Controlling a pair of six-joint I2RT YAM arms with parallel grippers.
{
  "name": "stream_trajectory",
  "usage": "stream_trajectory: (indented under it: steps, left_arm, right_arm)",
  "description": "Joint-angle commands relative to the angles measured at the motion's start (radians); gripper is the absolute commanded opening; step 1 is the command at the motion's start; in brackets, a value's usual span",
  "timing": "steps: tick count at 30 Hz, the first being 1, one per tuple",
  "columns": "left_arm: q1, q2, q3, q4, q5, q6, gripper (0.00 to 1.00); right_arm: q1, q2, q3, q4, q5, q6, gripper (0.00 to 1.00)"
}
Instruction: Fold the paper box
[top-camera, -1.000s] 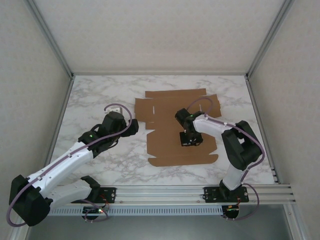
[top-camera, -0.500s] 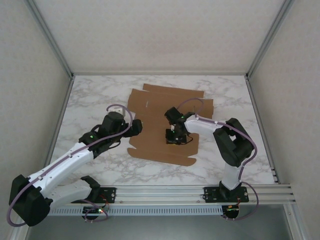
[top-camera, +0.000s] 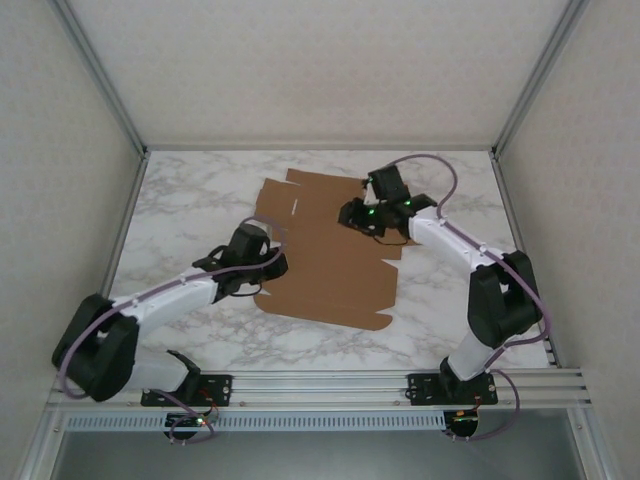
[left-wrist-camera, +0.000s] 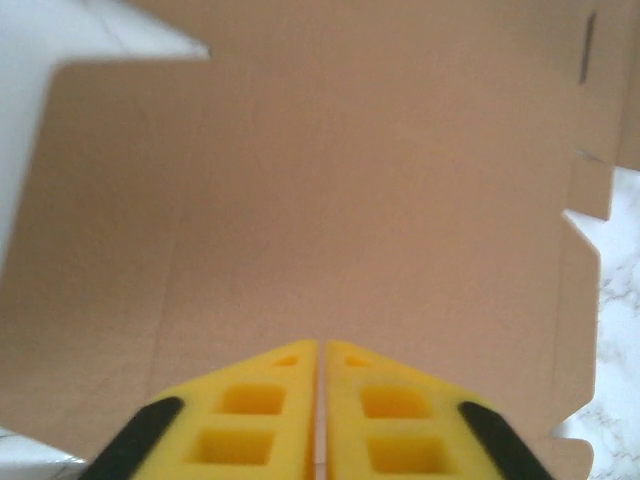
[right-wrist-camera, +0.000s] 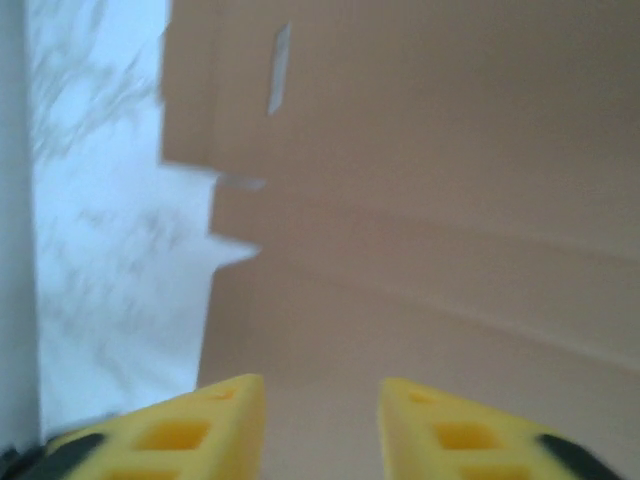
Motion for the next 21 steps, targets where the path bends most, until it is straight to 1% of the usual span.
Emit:
stream_trajectory:
  steps: [1, 2, 3, 4, 6, 9, 11, 15, 18, 21]
  left_arm:
    - [0.002, 0.067, -0.016, 0.119, 0.085, -0.063, 0.00]
    - [0.001, 0.093, -0.013, 0.132, 0.091, -0.065, 0.00]
    - [-0.003, 0.115, -0.007, 0.141, 0.100, -0.066, 0.00]
    - [-0.008, 0.140, 0.003, 0.140, 0.100, -0.061, 0.00]
    - [-0.027, 0.183, 0.034, 0.105, 0.071, -0.041, 0.00]
    - [-0.033, 0.237, 0.078, 0.017, -0.021, -0.025, 0.00]
    - [-0.029, 0.284, 0.110, -0.046, -0.080, -0.026, 0.00]
    - [-0.016, 0.357, 0.132, -0.080, -0.111, -0.049, 0.00]
    - [0.002, 0.389, 0.135, -0.075, -0.119, -0.064, 0.00]
    - [0.034, 0.404, 0.144, -0.092, -0.145, -0.064, 0.00]
  right_arm:
    - [0.020, 0.043, -0.023, -0.219, 0.178, -0.184, 0.19]
    - [0.023, 0.049, -0.048, -0.217, 0.201, -0.199, 0.14]
    - [0.026, 0.052, -0.078, -0.212, 0.220, -0.203, 0.02]
    - [0.030, 0.053, -0.108, -0.201, 0.233, -0.205, 0.00]
    - [0.041, 0.047, -0.164, -0.179, 0.235, -0.205, 0.00]
    - [0.063, 0.044, -0.218, -0.184, 0.272, -0.191, 0.00]
    - [0.081, 0.065, -0.241, -0.195, 0.266, -0.182, 0.00]
    - [0.140, 0.090, -0.290, -0.176, 0.248, -0.167, 0.00]
    - [0.181, 0.099, -0.312, -0.137, 0.184, -0.137, 0.00]
    - [0.233, 0.118, -0.314, -0.083, 0.084, -0.105, 0.00]
